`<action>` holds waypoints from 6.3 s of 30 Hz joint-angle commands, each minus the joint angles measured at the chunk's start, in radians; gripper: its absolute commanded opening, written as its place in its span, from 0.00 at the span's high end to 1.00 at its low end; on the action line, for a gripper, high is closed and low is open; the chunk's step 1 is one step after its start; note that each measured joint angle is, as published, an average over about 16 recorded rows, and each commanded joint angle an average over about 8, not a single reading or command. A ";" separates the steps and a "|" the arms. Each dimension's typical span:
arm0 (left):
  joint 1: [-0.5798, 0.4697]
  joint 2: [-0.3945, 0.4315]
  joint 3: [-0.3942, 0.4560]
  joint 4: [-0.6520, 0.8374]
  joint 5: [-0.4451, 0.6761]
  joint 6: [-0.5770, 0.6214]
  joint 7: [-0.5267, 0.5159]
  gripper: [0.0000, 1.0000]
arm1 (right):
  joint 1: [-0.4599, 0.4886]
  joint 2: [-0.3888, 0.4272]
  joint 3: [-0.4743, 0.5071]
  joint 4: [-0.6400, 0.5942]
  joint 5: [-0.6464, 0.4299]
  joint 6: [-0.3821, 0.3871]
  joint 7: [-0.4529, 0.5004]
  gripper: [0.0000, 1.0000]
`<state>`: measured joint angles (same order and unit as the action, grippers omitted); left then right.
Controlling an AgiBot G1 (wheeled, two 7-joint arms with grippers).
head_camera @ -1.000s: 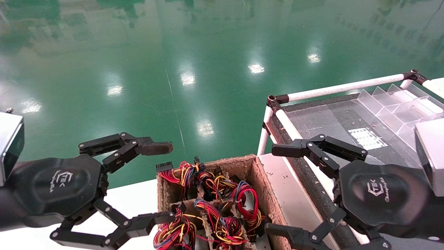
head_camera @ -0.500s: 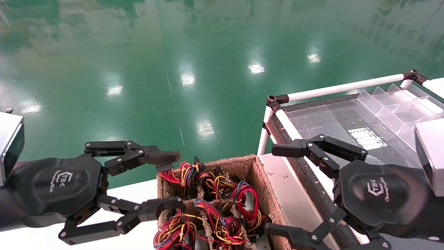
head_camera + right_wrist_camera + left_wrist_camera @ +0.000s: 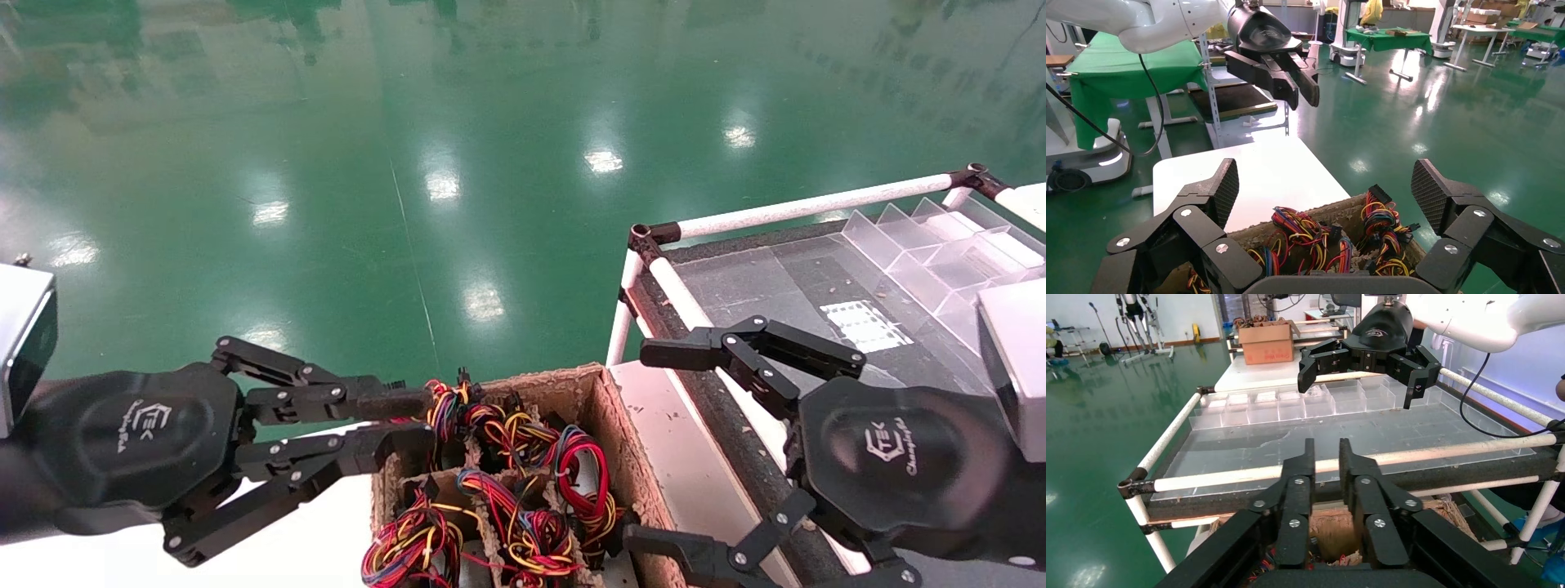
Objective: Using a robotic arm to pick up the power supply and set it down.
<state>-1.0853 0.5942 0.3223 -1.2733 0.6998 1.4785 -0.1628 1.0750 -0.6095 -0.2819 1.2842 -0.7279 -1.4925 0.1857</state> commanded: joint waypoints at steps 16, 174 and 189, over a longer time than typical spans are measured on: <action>0.000 0.000 0.000 0.000 0.000 0.000 0.000 0.00 | 0.000 0.000 0.000 0.000 0.000 0.000 0.000 0.00; -0.001 -0.001 0.004 0.001 -0.002 -0.001 0.002 0.00 | 0.799 -0.359 -0.237 -1.251 -0.444 0.515 -0.709 1.00; -0.001 -0.001 0.004 0.001 -0.003 -0.001 0.002 0.00 | 0.770 -0.467 -0.224 -1.271 -0.423 0.530 -0.713 0.99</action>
<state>-1.0865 0.5928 0.3266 -1.2727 0.6971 1.4771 -0.1606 1.8457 -1.0712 -0.5076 0.0130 -1.1540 -0.9653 -0.5272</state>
